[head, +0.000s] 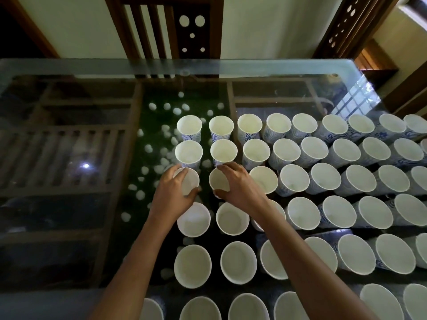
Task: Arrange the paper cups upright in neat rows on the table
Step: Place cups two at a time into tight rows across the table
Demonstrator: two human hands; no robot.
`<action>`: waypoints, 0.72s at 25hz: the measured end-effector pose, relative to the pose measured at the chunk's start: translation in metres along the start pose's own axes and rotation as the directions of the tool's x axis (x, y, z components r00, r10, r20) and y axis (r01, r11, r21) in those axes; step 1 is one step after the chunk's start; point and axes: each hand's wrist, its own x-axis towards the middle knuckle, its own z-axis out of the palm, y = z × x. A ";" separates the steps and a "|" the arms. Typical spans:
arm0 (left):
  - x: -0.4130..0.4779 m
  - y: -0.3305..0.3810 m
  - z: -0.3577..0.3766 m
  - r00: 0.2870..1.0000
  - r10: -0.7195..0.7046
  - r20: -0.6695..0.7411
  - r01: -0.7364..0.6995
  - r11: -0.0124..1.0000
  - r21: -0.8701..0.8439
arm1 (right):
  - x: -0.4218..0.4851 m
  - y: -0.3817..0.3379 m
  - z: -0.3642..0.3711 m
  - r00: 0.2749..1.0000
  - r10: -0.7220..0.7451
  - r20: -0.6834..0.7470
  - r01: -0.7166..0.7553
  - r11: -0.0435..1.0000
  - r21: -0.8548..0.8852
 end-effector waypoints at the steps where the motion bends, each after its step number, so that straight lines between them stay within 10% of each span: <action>1: 0.001 -0.001 0.000 1.000 -0.012 -0.002 0.012 1.000 -0.004 | 0.000 0.000 0.000 1.000 -0.001 -0.003 0.001 1.000 -0.004; 18: -0.005 0.001 0.005 0.999 -0.046 -0.021 0.041 0.982 -0.187 | -0.007 0.000 -0.008 0.999 0.026 -0.023 -0.026 1.000 -0.004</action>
